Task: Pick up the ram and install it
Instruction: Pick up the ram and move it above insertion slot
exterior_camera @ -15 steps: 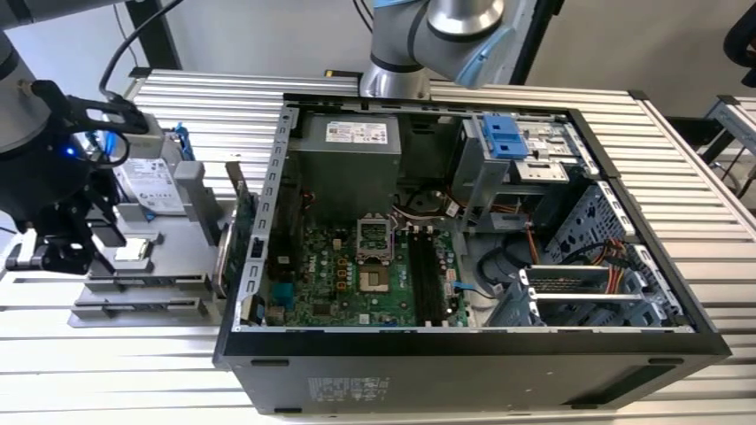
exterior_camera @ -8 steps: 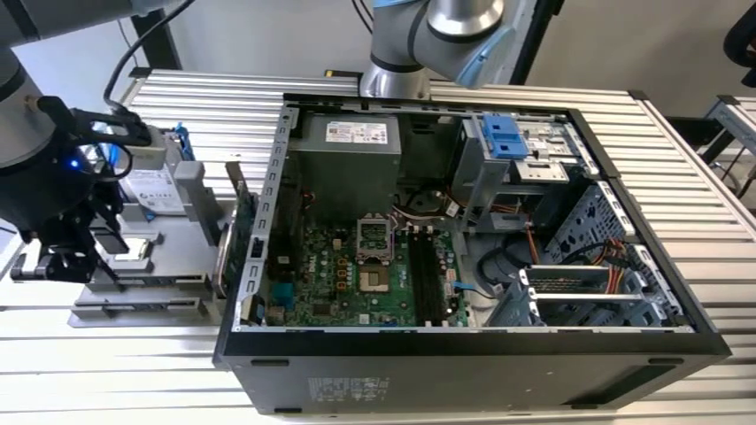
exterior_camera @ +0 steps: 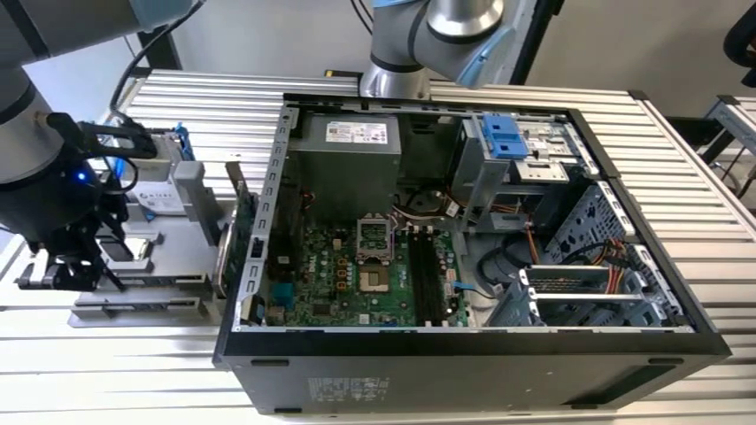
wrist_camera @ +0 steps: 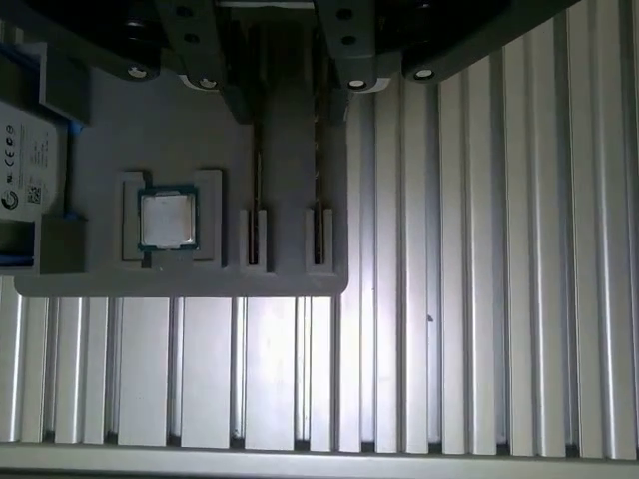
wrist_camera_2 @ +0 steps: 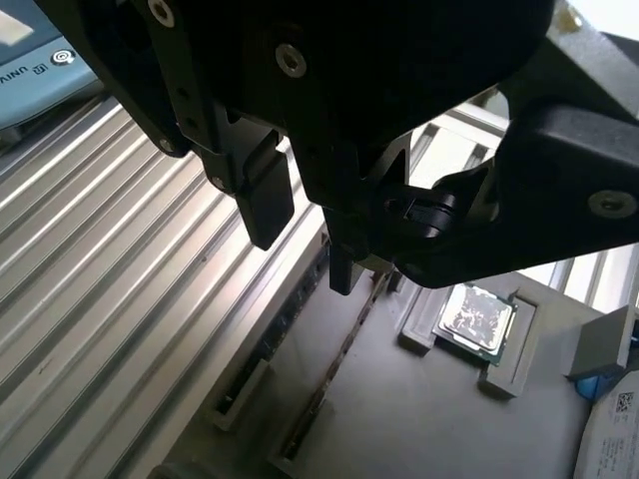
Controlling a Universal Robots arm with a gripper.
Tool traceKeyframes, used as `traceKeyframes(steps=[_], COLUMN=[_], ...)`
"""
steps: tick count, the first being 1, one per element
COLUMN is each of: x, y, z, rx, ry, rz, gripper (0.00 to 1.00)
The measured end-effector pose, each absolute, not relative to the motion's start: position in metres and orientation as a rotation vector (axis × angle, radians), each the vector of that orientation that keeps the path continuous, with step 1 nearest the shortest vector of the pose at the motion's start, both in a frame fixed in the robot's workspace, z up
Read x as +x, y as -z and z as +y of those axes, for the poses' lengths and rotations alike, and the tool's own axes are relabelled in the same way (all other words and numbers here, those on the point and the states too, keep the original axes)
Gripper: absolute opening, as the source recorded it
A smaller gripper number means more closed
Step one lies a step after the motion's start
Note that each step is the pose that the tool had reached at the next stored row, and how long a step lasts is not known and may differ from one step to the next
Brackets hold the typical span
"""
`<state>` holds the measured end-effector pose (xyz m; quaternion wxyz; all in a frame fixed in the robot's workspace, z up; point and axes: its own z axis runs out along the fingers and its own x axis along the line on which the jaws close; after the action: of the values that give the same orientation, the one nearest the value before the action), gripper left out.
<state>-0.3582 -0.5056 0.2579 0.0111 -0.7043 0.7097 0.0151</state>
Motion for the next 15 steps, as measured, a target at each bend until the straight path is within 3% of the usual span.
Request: traceKeyframes(steps=[15], x=[-0.356], y=[-0.236], z=[-0.512], rx=[-2.191], ry=[-0.047], rz=[2.22], gripper=[1.0])
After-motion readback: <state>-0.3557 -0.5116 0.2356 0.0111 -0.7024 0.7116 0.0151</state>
